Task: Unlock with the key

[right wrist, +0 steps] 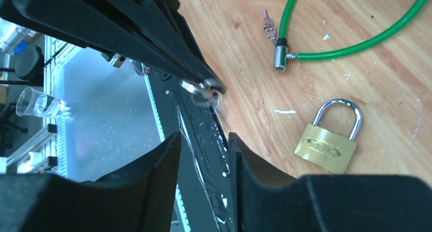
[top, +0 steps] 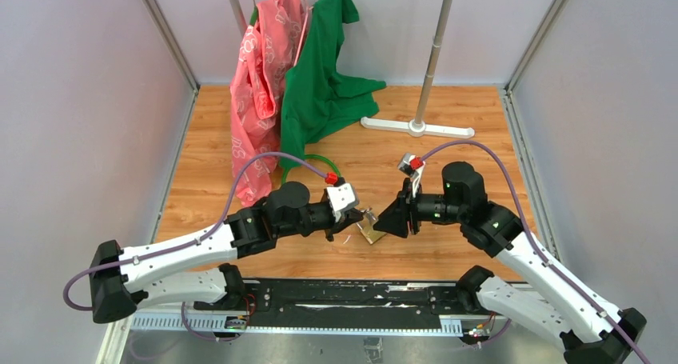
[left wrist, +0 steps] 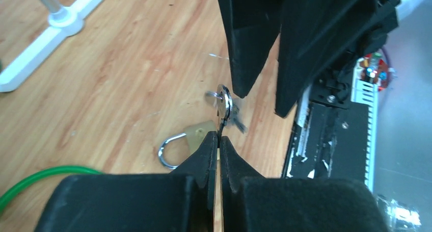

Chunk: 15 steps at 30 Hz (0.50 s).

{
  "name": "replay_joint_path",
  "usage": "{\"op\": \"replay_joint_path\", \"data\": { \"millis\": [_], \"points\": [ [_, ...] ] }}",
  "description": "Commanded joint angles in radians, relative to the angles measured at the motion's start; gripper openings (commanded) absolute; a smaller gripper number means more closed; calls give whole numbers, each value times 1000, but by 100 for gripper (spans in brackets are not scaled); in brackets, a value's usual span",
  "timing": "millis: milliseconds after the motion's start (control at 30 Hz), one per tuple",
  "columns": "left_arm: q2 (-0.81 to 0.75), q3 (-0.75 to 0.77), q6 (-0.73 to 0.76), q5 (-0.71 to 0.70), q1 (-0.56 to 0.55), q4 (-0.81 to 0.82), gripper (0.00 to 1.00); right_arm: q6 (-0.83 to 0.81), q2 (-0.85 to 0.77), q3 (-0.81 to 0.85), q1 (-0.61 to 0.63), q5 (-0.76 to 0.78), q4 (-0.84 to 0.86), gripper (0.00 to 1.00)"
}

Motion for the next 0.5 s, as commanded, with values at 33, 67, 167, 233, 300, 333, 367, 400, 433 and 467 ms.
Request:
{"op": "replay_joint_path", "data": {
  "millis": [33,67,167,233,300,333,367,400,433,467],
  "points": [
    [-4,85,40,-143,-11,-154,0,-12,2,21,14,27,-34,57],
    [-4,92,42,-154,-11,-169,0,-13,2,21,14,30,-33,63],
    [-2,116,42,-163,-12,-210,0,-14,2,22,15,41,-28,80],
    [0,135,36,-164,-12,-241,0,-13,2,21,14,48,-22,86],
    [4,150,31,-163,-11,-269,0,-11,1,19,14,49,-8,87],
    [2,157,29,-163,-12,-282,0,-9,1,16,14,46,1,88],
    [0,161,27,-163,-12,-292,0,-7,1,15,14,38,12,89],
    [-5,166,25,-163,-12,-303,0,-3,0,13,15,27,33,89],
    [-6,170,23,-163,-12,-309,0,1,0,12,14,11,43,90],
    [-7,176,23,-163,-11,-321,0,6,0,10,14,-13,65,90]
  ]
}}
